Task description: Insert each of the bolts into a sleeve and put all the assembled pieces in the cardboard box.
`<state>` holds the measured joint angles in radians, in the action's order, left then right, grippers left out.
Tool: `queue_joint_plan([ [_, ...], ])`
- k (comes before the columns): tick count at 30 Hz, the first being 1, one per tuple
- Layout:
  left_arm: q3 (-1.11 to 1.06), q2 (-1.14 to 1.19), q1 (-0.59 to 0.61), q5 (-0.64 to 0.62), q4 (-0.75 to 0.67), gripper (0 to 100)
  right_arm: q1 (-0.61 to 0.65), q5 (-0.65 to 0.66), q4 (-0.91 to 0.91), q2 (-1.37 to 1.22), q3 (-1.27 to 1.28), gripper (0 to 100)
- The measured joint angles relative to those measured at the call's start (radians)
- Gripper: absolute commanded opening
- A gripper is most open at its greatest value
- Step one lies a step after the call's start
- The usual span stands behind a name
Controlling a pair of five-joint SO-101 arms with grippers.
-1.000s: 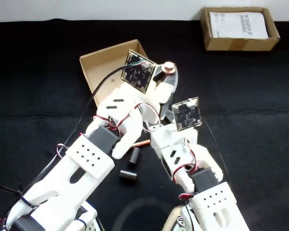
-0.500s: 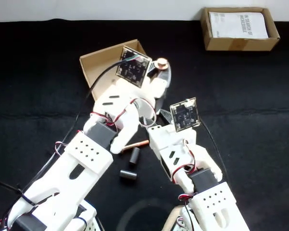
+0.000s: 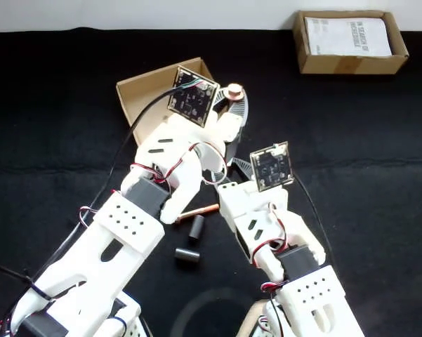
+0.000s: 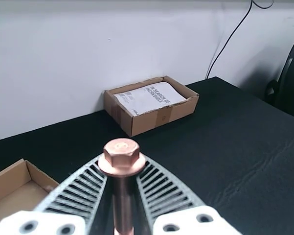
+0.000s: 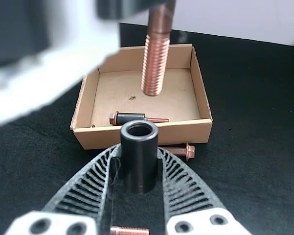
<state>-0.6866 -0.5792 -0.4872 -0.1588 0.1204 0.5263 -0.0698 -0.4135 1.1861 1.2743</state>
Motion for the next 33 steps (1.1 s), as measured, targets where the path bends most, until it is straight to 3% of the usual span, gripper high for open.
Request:
queue_joint_plan([
  [8, 0.000, 0.000, 0.000, -0.109, 0.058, 1, -0.017, 0.000, 0.000, 0.000, 0.000, 0.7],
  [33, 0.000, 0.000, -0.018, -0.114, 0.063, 1, -0.018, 0.000, 0.000, 0.000, 0.000, 0.7],
])
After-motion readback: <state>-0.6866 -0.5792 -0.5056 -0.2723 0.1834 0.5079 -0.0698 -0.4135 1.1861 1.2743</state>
